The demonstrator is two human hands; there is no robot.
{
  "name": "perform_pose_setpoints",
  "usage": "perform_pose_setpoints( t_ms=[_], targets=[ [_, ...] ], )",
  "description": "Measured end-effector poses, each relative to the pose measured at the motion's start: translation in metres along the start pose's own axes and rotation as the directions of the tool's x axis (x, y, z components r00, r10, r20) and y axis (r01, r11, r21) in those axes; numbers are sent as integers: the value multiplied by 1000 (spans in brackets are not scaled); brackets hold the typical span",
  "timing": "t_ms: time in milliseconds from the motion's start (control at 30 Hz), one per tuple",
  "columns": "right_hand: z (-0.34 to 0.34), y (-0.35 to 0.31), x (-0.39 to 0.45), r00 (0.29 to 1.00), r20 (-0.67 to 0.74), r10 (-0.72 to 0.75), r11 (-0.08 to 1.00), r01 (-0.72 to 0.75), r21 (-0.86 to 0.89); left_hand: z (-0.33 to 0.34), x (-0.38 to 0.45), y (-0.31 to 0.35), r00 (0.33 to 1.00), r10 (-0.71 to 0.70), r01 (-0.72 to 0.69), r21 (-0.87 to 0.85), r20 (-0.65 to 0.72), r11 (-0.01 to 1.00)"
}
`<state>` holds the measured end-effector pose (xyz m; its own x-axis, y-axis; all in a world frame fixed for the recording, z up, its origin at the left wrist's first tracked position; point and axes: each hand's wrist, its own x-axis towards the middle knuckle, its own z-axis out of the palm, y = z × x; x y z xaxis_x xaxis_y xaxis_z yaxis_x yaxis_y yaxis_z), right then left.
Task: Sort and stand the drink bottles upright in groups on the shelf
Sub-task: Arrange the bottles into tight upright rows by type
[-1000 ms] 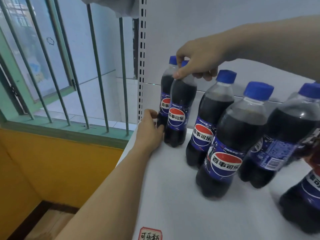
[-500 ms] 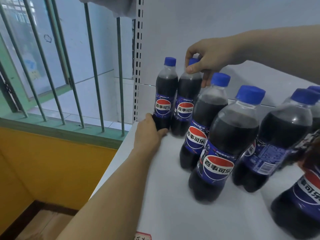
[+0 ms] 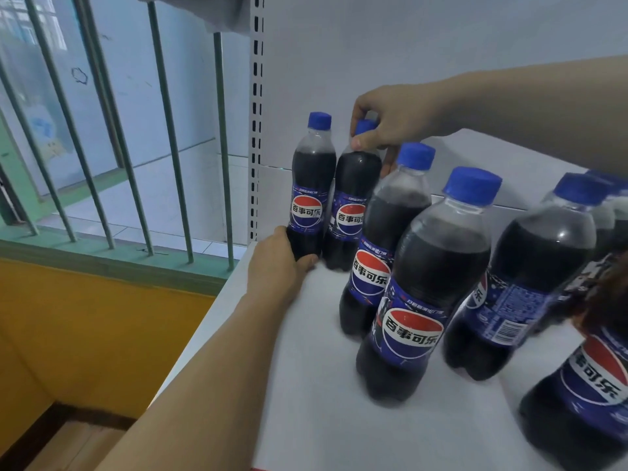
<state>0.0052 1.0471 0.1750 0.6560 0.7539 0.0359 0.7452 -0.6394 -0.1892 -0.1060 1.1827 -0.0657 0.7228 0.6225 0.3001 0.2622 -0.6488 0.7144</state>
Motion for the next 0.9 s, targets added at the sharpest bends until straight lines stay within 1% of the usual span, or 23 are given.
perform_pose_setpoints(
  t_ms=[100,167,233,267,300,333,400,433,467,533,567,600,633,667,700,733,767,800,900],
  targets=[
    [-11,-5,-6,999,-16,28,992,-30,-119,-2,-2,2,1000,5,-5,-12,8,1000],
    [-23,-10,-17,993,-110,42,983,-61,-175,-4,-3,3,1000,-2,2,-31,17,1000],
    [-37,-14,-33,977,-214,-9,982,-32,-186,-7,-5,6,998,-16,19,-63,54,998],
    [-43,-16,-43,979,-202,-36,985,1,-171,-9,-5,7,997,-18,24,-81,72,996],
    [-48,-20,-54,990,-134,-46,990,27,-137,-11,-5,10,996,-13,21,-100,83,995],
    [-49,-24,-65,999,-23,-35,996,33,-89,-15,-5,12,996,-5,15,-116,89,993],
    [-46,-32,-83,978,208,-23,999,29,-27,-24,-5,18,995,-5,20,-144,101,989],
    [-41,-34,-88,959,279,-37,999,43,-13,-29,-7,22,994,-12,28,-145,109,989],
    [-37,-33,-90,951,302,-64,998,67,1,-35,-8,26,993,-16,32,-132,117,991],
    [-30,-31,-89,959,254,-128,992,126,27,-48,-13,31,989,-14,27,-84,145,996],
    [-28,-31,-88,963,217,-159,987,156,30,-55,-14,31,986,-14,30,-93,166,995],
    [-27,-32,-86,967,177,-182,983,179,30,-62,-15,30,975,-10,43,-143,221,989],
    [-26,-33,-84,971,134,-198,980,195,34,-70,-17,28,946,-3,74,-208,324,975],
    [-26,-35,-80,974,89,-210,978,207,38,-77,-20,26,894,18,110,-260,447,959],
    [-26,-39,-75,975,45,-219,975,217,38,-83,-23,23,841,74,108,-300,537,948],
    [-26,-43,-69,975,9,-223,974,222,36,-85,-28,20,808,150,70,-345,570,936],
    [-27,-48,-64,975,-19,-224,974,224,34,-83,-32,15,800,218,17,-384,559,923],
    [-28,-52,-60,974,-37,-223,974,224,36,-80,-36,11,816,253,-31,-398,520,917],
    [-25,-60,-47,977,-53,-209,973,213,84,-65,-34,1,886,247,-134,-292,394,947]
  ],
)
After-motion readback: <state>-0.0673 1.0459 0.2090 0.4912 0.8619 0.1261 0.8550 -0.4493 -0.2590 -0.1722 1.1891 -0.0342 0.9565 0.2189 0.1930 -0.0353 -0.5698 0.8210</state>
